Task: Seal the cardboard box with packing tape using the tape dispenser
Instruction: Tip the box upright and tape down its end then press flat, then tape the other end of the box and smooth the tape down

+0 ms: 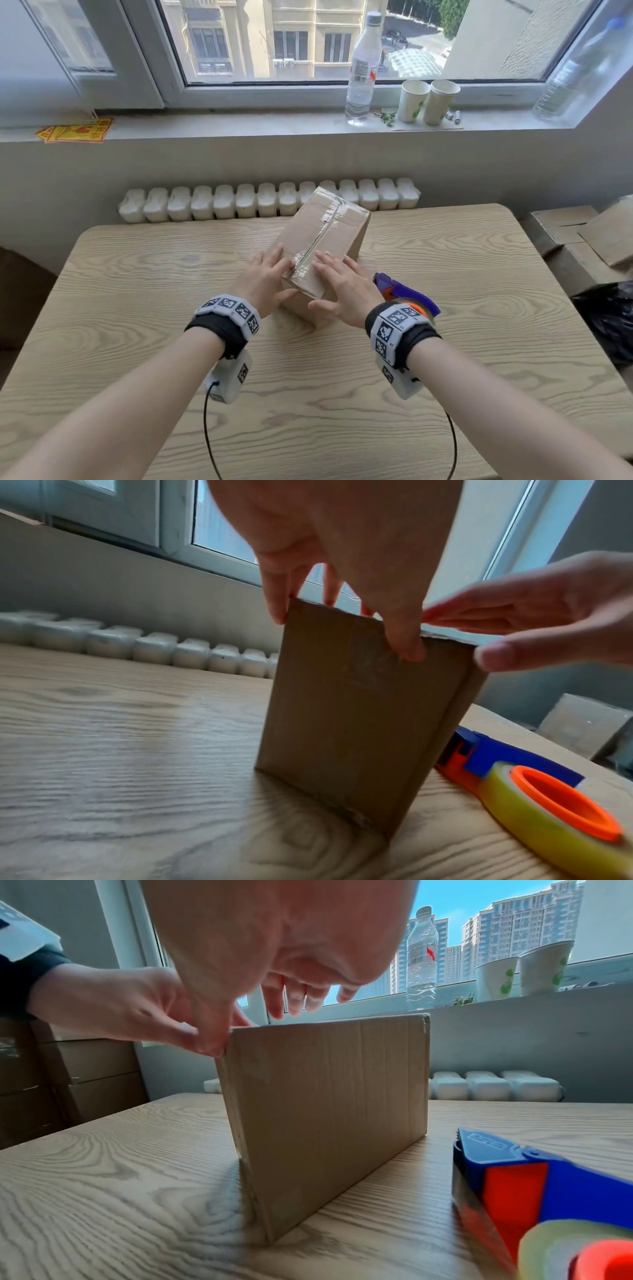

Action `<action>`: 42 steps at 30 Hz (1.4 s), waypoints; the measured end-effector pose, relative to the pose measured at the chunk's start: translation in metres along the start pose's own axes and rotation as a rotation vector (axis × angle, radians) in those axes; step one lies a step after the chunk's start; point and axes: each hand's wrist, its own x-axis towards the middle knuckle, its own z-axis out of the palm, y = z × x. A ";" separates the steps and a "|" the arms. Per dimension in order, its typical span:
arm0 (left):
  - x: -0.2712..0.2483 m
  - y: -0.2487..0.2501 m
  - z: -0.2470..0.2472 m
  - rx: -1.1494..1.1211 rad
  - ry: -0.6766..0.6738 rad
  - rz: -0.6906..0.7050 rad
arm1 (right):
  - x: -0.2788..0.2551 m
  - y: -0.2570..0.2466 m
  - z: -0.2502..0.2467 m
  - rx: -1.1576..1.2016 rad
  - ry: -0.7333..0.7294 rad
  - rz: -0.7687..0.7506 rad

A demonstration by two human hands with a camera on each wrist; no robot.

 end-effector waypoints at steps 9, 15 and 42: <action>0.009 0.023 0.010 -0.046 0.063 0.108 | -0.010 0.026 -0.011 0.012 -0.053 0.010; 0.016 0.033 0.015 -0.077 0.150 0.155 | -0.008 0.039 -0.012 0.006 0.024 0.000; 0.025 0.043 0.032 0.051 0.169 0.344 | -0.077 0.098 0.051 0.001 -0.220 0.683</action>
